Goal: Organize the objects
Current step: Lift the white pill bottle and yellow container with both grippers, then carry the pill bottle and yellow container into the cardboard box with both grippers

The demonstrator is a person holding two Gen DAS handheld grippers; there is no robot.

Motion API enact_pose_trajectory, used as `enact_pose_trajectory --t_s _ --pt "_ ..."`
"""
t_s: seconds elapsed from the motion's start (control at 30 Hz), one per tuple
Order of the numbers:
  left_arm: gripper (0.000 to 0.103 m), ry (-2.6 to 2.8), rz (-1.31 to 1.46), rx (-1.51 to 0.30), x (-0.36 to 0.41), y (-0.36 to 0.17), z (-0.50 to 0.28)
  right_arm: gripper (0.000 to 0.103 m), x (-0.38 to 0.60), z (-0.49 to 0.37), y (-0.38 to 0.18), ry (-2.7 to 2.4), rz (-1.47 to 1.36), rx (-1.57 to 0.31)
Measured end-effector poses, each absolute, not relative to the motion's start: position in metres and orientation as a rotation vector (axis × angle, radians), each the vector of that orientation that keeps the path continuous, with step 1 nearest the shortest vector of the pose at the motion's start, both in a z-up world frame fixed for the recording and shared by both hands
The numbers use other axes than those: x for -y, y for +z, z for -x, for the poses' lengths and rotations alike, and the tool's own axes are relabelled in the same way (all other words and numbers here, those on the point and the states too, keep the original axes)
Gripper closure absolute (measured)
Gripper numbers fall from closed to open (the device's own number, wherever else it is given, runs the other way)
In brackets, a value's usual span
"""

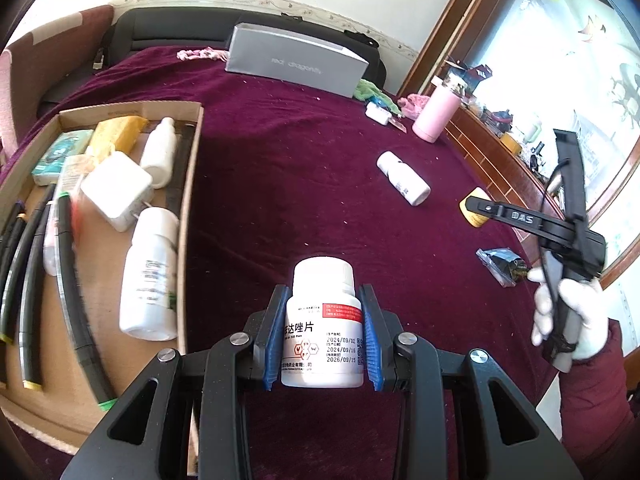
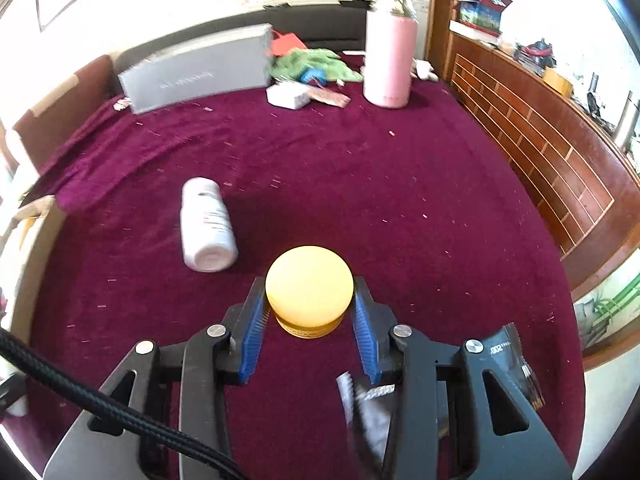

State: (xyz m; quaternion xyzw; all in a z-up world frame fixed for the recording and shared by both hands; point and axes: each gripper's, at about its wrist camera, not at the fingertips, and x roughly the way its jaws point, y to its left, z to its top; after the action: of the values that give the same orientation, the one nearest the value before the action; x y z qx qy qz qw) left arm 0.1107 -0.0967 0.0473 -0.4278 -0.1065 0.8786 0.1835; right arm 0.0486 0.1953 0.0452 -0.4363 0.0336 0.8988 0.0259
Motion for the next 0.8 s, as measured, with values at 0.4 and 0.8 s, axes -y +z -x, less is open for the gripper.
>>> enact_pose_trajectory --t_s 0.4,0.8 --pt "0.074 2.684 1.124 0.422 0.187 0.069 -0.137 0.065 -0.083 -0.071 0.074 3.055 1.444 -0.011" --pt "0.074 2.746 1.226 0.555 0.26 0.031 -0.136 0.064 0.057 -0.085 0.065 3.246 1.714 0.12"
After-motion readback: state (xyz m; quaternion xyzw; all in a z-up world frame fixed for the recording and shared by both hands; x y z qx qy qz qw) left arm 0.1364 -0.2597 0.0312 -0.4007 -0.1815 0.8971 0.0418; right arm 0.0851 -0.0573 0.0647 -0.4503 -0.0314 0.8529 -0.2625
